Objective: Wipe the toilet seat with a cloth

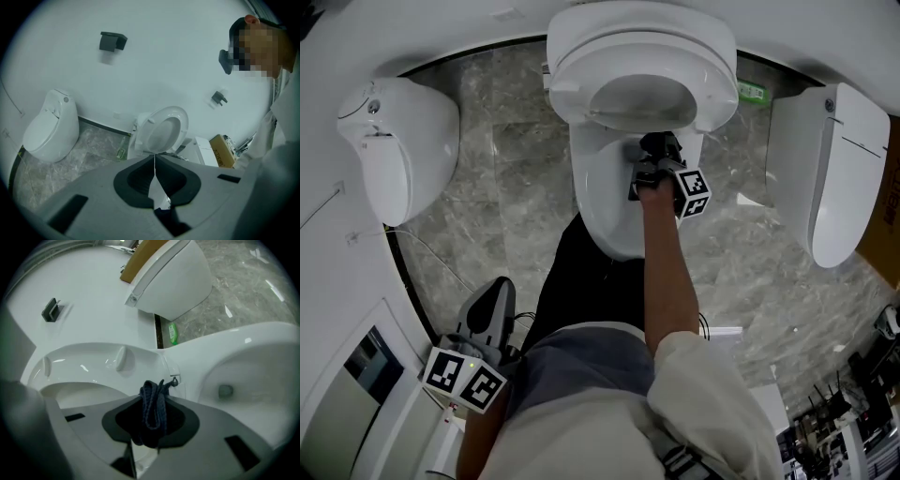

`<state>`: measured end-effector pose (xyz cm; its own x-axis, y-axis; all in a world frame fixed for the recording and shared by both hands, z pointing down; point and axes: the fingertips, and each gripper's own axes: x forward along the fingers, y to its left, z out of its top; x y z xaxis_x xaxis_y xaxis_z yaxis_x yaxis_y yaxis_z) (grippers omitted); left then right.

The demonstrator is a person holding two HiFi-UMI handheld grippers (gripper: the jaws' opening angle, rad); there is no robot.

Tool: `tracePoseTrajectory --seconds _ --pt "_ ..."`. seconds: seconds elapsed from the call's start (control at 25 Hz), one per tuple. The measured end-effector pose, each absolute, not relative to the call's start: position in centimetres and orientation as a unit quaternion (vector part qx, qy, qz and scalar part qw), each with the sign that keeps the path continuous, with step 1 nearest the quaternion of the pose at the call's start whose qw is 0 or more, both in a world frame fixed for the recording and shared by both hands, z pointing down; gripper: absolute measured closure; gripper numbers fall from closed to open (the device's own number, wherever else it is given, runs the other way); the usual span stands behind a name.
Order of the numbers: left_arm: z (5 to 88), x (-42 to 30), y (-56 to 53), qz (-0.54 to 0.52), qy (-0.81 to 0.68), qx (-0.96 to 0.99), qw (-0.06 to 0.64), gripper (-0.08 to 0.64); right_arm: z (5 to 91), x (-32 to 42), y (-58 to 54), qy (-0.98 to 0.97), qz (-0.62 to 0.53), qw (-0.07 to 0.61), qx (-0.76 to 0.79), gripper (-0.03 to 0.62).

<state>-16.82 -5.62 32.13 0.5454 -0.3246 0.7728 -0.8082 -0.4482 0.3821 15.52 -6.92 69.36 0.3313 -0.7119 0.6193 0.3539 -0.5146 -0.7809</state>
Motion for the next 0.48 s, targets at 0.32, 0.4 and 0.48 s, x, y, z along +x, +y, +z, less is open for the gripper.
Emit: tracePoseTrajectory --seconds 0.32,0.4,0.48 --pt "31.5 -15.4 -6.1 0.294 -0.348 0.804 0.382 0.549 66.3 17.9 -6.4 0.165 -0.542 0.449 -0.691 0.515" --pt "31.4 -15.5 -6.2 0.292 -0.347 0.807 0.378 0.549 65.6 18.1 -6.4 0.168 -0.538 0.451 -0.692 0.515" --pt "31.3 -15.3 -6.2 0.291 -0.348 0.81 0.372 0.549 64.8 18.5 -6.2 0.174 -0.536 0.449 -0.693 0.515"
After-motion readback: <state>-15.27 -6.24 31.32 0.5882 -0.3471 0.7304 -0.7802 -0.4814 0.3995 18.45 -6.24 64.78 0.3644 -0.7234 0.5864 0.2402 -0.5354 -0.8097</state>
